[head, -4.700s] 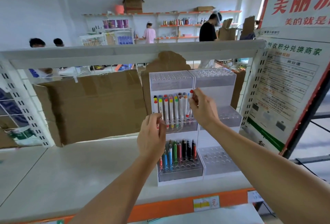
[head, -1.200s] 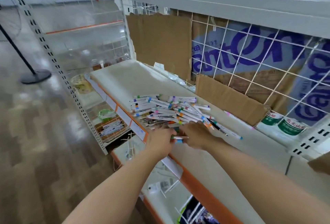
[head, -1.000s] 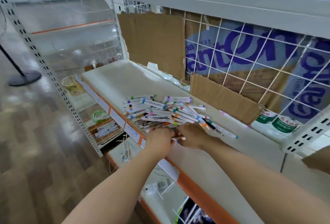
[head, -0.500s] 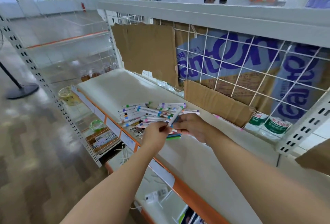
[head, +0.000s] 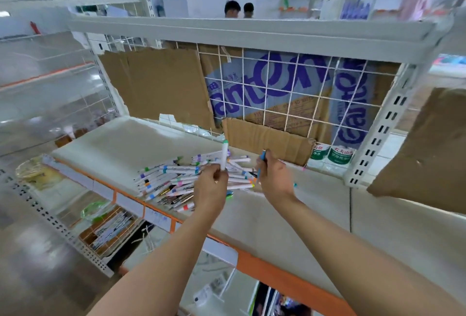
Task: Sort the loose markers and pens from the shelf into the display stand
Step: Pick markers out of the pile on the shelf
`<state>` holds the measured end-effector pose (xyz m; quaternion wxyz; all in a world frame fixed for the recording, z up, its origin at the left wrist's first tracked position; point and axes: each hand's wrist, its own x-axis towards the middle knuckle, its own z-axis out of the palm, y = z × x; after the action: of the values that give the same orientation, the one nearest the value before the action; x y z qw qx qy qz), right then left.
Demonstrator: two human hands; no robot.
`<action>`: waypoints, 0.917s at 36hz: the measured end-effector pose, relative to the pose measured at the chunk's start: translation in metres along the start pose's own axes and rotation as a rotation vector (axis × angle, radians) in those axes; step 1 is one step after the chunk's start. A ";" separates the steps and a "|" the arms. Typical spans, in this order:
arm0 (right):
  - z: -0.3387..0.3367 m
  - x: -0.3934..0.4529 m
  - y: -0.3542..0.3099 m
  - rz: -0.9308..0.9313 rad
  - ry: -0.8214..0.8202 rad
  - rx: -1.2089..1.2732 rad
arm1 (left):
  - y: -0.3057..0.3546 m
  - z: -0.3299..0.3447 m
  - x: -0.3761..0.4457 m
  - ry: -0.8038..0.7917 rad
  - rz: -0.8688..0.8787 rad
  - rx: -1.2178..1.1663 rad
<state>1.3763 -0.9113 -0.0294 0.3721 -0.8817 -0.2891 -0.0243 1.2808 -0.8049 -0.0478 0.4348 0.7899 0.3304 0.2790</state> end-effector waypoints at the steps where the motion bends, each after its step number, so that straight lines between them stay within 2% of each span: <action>1: -0.004 -0.005 0.003 0.012 0.020 0.005 | 0.000 0.002 0.000 -0.011 0.018 -0.006; 8: -0.039 -0.048 0.032 0.139 0.169 -0.037 | 0.003 0.026 -0.013 -0.116 0.136 0.045; 19: -0.119 -0.132 0.082 0.401 0.469 -0.276 | 0.041 0.080 -0.065 -0.329 0.326 0.074; 24: -0.152 -0.176 0.108 0.478 0.613 -0.294 | 0.065 0.107 -0.102 -0.443 0.415 0.059; 33: -0.231 -0.276 0.151 0.612 0.741 -0.356 | 0.118 0.160 -0.204 -0.557 0.525 -0.006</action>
<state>1.2663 -1.2861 -0.0309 0.2835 -0.9079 0.1420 -0.2741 1.3026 -1.0892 -0.0515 0.4238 0.8920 -0.0146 0.1565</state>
